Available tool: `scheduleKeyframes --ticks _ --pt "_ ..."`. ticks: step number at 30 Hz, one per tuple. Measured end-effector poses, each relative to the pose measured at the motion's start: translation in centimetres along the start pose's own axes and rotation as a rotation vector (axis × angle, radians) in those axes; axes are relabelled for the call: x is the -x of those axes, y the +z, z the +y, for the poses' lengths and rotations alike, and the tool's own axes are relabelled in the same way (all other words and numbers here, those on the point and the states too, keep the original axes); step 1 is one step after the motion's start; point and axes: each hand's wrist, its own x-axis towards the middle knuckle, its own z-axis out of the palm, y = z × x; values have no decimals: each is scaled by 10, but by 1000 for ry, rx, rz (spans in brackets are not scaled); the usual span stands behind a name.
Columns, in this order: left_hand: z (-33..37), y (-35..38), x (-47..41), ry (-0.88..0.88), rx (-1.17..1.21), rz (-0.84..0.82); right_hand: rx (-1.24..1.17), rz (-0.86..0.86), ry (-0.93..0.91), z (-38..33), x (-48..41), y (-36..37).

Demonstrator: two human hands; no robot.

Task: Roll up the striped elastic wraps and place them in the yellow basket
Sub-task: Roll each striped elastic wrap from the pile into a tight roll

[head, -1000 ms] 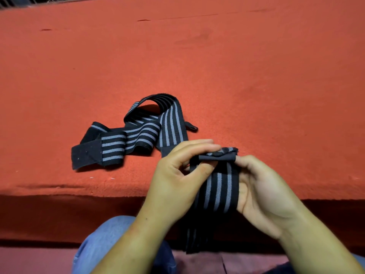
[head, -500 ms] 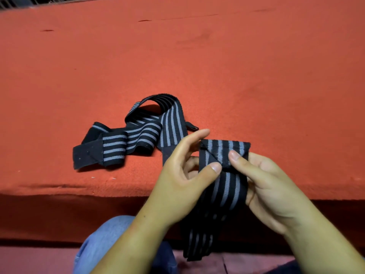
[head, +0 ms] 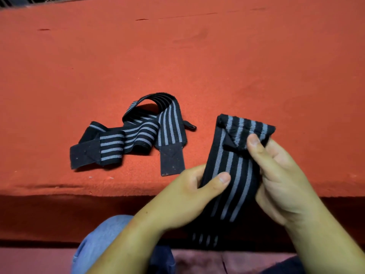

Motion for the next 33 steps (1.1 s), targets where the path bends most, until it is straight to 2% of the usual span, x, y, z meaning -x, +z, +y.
scheduleKeyframes --ticks 6,9,15,20,24,33 --pt "-1 -1 0 -108 -20 -51 40 10 -16 0 0 -3" --pt "0 1 1 -30 -36 -16 48 -3 13 0 0 -3" --pt "2 -4 -2 139 127 217 36 -82 47 3 0 -2" --pt "3 -6 -4 261 105 341 148 -154 44 9 0 0" --pt "3 -7 -5 311 104 366 133 -166 50 12 -1 3" --pt "3 -8 -4 294 133 380 162 -150 30 16 -1 3"
